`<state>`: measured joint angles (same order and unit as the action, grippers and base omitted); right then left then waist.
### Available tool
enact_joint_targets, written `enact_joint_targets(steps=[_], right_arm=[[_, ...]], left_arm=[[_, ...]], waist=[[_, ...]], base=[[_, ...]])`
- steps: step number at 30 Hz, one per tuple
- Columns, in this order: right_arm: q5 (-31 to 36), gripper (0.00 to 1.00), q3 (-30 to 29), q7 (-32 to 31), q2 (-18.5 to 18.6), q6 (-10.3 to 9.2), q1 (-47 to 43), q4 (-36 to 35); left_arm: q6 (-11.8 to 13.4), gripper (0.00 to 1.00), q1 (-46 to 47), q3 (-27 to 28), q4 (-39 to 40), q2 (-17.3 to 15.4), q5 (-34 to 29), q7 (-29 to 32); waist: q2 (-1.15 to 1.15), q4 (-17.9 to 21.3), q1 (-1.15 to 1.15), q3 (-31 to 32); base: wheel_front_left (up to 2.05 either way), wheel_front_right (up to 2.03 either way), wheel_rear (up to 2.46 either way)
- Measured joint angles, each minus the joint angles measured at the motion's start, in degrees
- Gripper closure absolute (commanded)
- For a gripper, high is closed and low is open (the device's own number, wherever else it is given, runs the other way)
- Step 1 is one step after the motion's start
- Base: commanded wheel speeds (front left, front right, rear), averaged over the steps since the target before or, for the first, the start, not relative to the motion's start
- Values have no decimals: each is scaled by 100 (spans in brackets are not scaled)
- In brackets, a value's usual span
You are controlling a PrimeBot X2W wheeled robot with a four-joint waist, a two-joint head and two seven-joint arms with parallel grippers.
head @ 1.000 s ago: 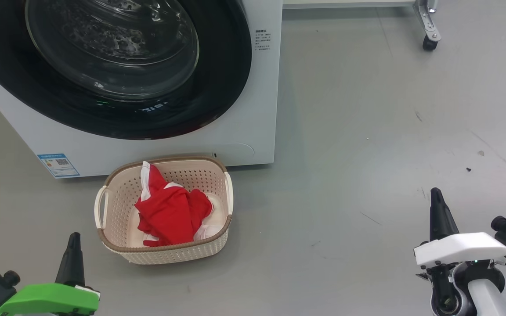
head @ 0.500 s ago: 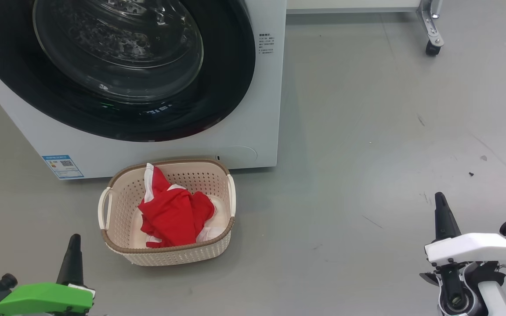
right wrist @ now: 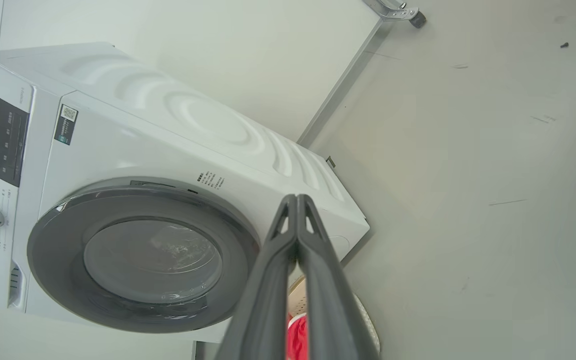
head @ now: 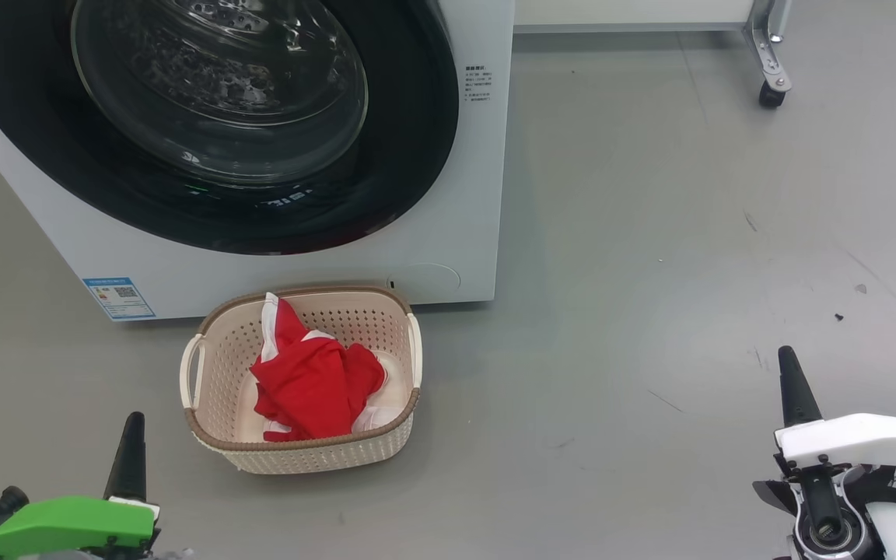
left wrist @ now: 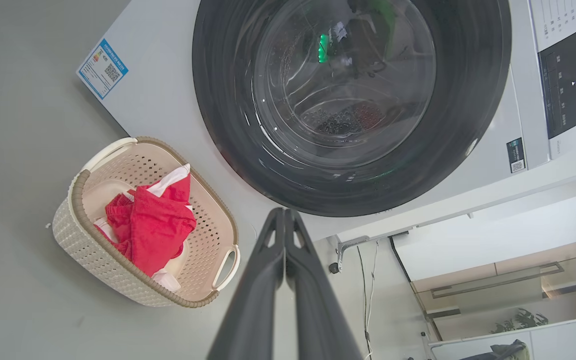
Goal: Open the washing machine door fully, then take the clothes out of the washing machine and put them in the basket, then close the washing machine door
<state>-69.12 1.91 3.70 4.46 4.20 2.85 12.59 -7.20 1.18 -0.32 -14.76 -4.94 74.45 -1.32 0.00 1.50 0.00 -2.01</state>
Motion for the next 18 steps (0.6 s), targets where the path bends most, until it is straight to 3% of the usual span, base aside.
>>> enact_joint_targets(steps=[18], right_arm=[[-1154, 100, -171, -235, 62, 84, 9, 92]], left_arm=[[0, 100, 70, 109, -53, 46, 777, 247]], waist=[[0, -65, 0, 79]], base=[[0, 0, 0]])
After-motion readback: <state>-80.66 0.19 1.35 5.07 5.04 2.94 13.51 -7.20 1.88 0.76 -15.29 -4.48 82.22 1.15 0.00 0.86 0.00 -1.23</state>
